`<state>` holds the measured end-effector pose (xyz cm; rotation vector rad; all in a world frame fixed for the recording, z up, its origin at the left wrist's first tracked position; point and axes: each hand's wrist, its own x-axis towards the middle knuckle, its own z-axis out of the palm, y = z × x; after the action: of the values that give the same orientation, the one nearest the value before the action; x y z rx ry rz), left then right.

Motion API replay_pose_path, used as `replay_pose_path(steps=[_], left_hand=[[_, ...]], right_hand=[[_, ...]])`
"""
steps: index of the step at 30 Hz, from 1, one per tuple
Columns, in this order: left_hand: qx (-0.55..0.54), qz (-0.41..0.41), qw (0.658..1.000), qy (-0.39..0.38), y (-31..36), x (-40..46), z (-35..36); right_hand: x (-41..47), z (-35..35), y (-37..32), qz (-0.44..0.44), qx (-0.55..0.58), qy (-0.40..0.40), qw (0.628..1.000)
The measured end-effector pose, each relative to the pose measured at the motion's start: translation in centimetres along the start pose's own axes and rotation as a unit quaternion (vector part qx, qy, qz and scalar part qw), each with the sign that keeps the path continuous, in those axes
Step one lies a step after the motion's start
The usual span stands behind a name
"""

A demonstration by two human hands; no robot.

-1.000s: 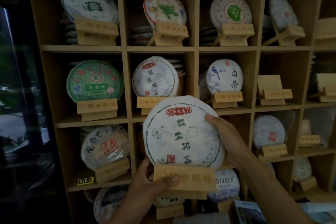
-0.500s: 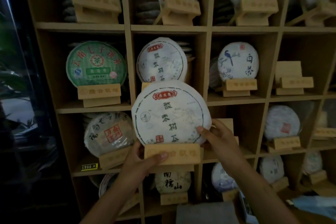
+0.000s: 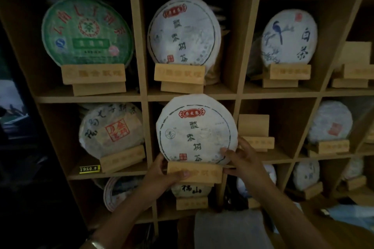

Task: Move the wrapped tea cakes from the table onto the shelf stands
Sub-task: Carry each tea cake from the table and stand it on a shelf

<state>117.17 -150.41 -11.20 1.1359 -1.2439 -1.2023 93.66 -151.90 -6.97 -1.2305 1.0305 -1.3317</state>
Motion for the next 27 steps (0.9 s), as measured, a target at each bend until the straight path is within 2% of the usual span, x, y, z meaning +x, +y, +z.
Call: replay_pose_path(steps=[7, 13, 27], left_hand=[[0.003, -0.041, 0.999, -0.010, -3.1, 2.6, -1.0], [-0.005, -0.056, 0.998, -0.020, -3.0, 5.2, -2.2], [-0.032, -0.064, 0.997, 0.021, -4.9, 7.8, -2.6]], right_hand=[[1.6, 0.5, 3.9, 0.023, -0.002, 0.015, 1.000], [4.0, 2.1, 4.1, 0.016, -0.002, 0.013, 1.000], [7.9, 3.8, 6.3, 0.012, -0.059, 0.013, 0.998]])
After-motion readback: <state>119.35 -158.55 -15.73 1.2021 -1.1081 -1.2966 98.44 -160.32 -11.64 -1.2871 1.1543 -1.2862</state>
